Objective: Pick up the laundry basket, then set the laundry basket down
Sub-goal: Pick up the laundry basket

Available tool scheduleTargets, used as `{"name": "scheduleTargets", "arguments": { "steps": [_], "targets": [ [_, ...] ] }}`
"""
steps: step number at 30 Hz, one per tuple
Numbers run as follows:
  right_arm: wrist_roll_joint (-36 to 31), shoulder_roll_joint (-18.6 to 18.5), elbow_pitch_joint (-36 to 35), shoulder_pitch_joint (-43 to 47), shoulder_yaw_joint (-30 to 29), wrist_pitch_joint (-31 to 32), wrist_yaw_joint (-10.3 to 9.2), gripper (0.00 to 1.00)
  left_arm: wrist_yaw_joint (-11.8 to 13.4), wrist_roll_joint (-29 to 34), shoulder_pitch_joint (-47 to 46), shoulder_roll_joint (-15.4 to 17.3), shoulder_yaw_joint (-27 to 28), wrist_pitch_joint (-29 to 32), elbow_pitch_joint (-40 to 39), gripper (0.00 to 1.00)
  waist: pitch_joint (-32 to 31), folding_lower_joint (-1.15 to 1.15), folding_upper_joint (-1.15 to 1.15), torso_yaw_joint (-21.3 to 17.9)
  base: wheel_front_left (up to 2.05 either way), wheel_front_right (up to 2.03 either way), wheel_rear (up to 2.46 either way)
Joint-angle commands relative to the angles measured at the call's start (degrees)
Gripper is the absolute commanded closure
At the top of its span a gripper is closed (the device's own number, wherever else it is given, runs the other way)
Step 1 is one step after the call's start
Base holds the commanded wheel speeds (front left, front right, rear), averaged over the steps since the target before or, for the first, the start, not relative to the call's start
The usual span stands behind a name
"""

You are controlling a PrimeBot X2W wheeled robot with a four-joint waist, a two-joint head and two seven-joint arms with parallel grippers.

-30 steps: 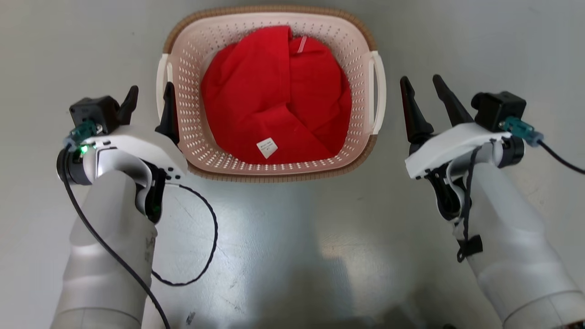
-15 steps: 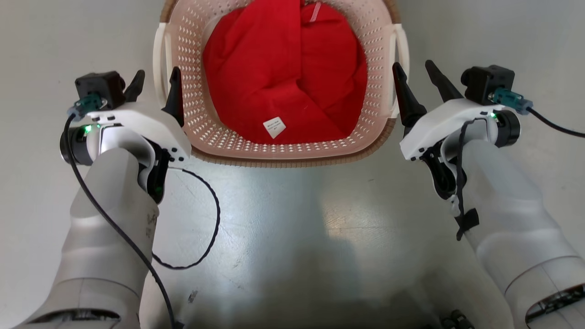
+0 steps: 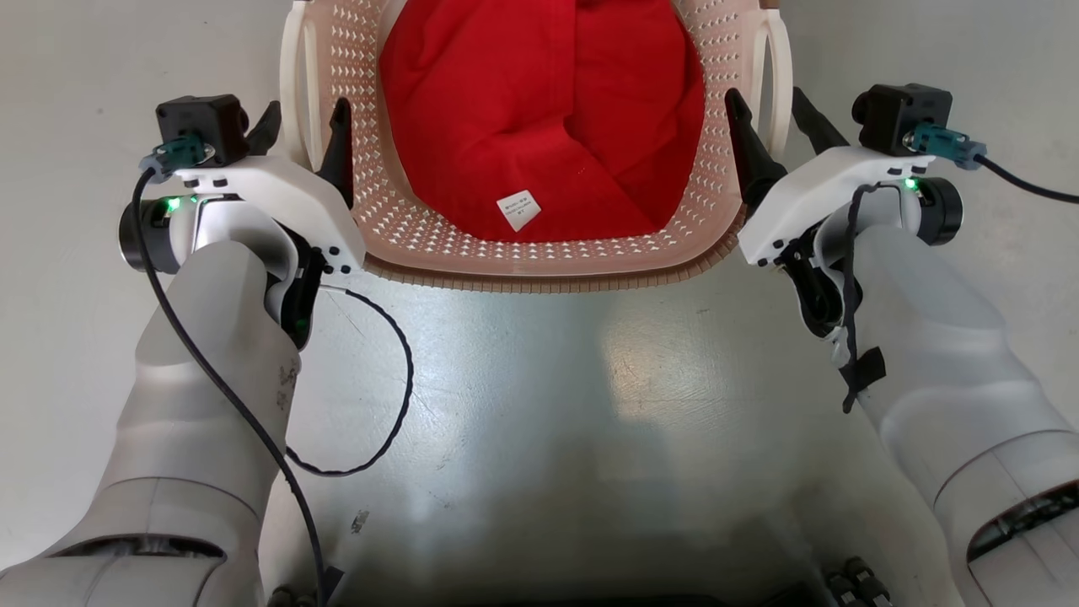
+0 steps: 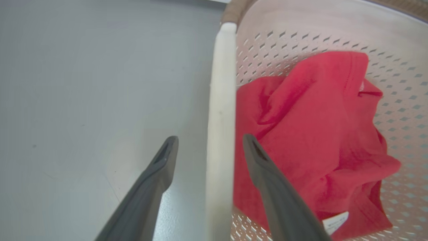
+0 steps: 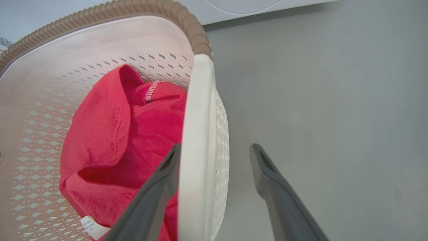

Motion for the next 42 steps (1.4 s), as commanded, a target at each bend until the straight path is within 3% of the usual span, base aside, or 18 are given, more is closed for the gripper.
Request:
{"name": "scheduleTargets", "arguments": {
  "steps": [1,11,12,13,14,15,29,42],
  "targets": [
    [1.09,1.37,0.14,1.55,1.30,-0.54,0.41,0.00,-0.31,-0.73,0.41,1.53,0.18,-0.35,0.03,0.00,0.11,0.00,0.00,0.05,0.00,0.00,0.00],
    [5.03,1.43,1.61,0.34,5.00,-0.49,0.41,0.00,-0.33,-2.67,-0.47,1.49,-1.94,-0.35,0.88,0.00,0.07,0.00,0.00,0.21,0.00,0.00,0.00],
    [5.43,1.43,1.68,0.29,5.40,-0.49,0.41,0.09,-0.33,-2.89,-0.53,1.52,-2.12,-0.35,1.00,0.12,0.06,0.00,0.00,0.20,0.00,0.00,0.00],
    [5.84,1.43,1.72,0.24,5.78,-0.49,0.41,0.26,-0.33,-3.10,-0.58,1.53,-2.34,-0.35,1.20,0.25,0.06,0.00,0.00,0.18,0.00,0.00,0.00],
    [6.24,1.43,1.74,0.22,6.18,-0.48,0.41,0.56,-0.33,-3.35,-0.64,1.52,-2.62,-0.35,1.56,0.79,0.06,0.00,0.00,0.16,0.00,0.00,0.00],
    [6.66,1.43,1.74,0.23,6.61,-0.38,0.41,0.99,-0.33,-3.60,-0.73,1.50,-2.94,-0.35,1.87,1.00,0.06,0.00,0.00,0.15,0.00,0.00,0.00],
    [11.27,1.44,2.62,0.36,10.78,-0.34,0.41,1.00,-0.34,-7.49,-0.38,2.09,-6.94,-0.35,4.34,1.00,-2.79,0.00,0.00,0.03,0.00,0.00,0.00],
    [15.34,1.19,2.70,3.56,14.01,1.14,0.41,1.00,-0.34,-9.94,2.49,1.40,-10.19,2.01,6.53,1.00,-10.79,0.00,0.00,-0.64,0.00,0.00,0.00]
  ]
}}
